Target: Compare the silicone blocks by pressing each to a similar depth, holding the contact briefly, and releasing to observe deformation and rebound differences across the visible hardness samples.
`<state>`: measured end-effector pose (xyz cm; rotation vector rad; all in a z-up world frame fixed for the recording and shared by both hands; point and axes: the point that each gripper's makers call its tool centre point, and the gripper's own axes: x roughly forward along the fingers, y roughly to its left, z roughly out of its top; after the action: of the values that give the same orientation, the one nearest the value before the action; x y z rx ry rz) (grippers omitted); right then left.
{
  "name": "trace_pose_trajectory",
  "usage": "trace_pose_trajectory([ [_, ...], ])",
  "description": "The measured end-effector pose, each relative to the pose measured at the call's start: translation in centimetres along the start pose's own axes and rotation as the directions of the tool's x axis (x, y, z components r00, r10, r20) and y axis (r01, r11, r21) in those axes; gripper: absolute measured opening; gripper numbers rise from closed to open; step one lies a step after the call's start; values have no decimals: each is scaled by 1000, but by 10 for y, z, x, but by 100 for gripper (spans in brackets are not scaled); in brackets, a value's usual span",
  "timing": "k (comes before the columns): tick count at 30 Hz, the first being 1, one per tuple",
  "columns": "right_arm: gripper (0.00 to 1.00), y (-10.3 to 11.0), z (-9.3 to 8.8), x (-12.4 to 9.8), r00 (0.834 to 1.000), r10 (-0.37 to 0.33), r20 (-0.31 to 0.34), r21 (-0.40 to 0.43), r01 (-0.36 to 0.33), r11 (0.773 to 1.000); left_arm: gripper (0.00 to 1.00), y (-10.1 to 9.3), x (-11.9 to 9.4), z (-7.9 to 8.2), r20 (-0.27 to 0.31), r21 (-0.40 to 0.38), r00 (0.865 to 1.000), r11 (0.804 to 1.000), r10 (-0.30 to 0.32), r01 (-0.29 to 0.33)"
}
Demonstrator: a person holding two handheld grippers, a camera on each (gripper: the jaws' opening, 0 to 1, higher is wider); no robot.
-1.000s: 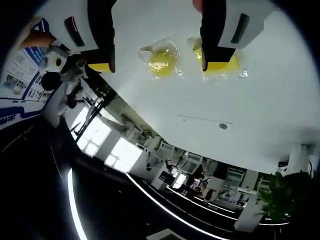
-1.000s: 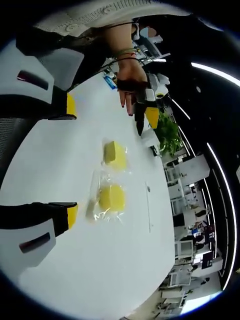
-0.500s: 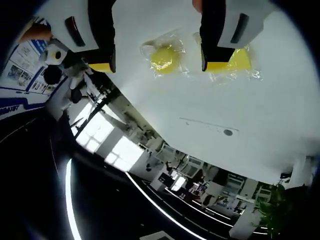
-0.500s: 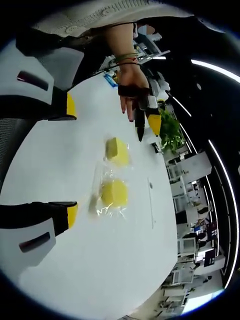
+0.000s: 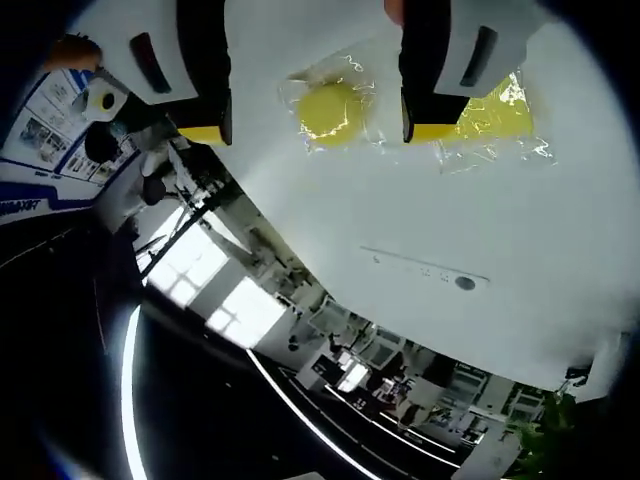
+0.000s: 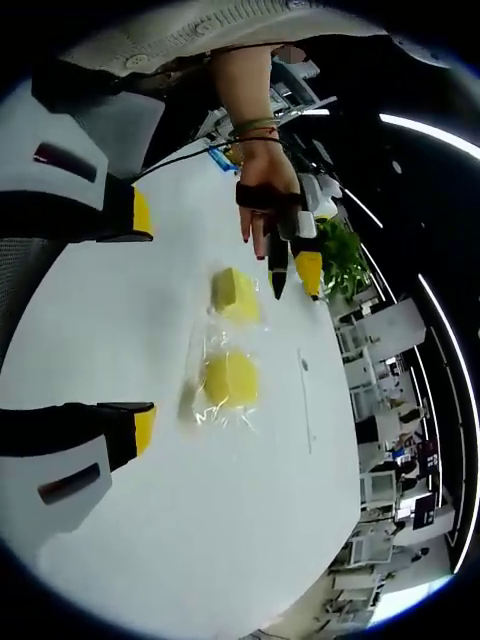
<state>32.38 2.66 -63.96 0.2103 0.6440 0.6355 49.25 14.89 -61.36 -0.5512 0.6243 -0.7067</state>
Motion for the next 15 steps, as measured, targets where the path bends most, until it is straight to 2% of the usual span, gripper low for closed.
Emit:
trace_pose_trajectory([
  [2,60,-1,-1,0,1000,1,-3,6,-1,1000,66,5,8,-2,-6,-14,1000,1000,-4,4],
  [5,60,-4,-4,1,1000,0,-9,15,0,1000,65,11,19,-6,-8,-83,1000,996,-11,10],
  [9,59,-8,-7,1,1000,-6,-11,31,6,999,64,16,29,-9,-21,-93,1000,996,-6,4],
  [15,59,-13,-12,3,1000,-5,-22,47,6,999,62,28,50,-16,-82,-71,997,997,15,-21],
])
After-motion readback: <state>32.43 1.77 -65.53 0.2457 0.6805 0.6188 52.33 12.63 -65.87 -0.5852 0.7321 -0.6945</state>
